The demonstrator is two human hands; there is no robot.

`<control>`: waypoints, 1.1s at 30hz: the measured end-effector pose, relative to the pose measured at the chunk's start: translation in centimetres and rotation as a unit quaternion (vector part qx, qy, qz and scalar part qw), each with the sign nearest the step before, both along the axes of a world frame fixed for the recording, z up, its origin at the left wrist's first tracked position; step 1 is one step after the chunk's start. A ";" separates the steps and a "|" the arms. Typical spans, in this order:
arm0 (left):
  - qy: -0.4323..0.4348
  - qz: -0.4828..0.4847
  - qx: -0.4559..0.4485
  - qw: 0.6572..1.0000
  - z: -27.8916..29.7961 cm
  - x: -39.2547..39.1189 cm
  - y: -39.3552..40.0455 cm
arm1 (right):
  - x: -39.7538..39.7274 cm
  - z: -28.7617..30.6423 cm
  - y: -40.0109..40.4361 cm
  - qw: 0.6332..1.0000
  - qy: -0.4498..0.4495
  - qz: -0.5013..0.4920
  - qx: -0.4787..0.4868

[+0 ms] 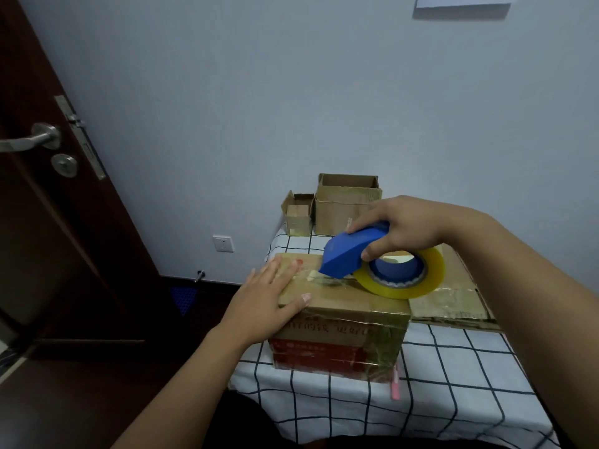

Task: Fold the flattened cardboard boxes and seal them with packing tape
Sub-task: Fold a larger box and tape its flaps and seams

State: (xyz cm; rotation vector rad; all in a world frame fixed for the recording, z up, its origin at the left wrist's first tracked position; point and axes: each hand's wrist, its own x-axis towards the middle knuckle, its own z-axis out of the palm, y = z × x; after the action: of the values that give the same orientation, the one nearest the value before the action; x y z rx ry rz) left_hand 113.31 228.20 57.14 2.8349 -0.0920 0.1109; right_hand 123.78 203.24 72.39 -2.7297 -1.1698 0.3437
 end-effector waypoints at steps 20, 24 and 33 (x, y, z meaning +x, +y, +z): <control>-0.051 0.011 0.081 0.995 0.7 0.1 -5.2 | -0.7 0.4 4.2 0.983 -0.065 -0.038 -0.166; -0.063 0.008 0.076 0.995 0.3 0.1 -5.2 | -1.2 -0.2 5.5 0.969 -0.096 -0.053 -0.223; -0.057 0.018 0.091 0.994 0.6 0.6 -5.8 | -0.6 0.1 6.4 0.966 -0.060 -0.054 -0.246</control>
State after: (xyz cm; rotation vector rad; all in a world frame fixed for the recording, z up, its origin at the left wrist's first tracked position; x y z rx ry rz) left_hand 113.88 222.36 57.71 3.0120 -0.0780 0.2858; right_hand 123.15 209.66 72.50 -3.2677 -1.0735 0.5224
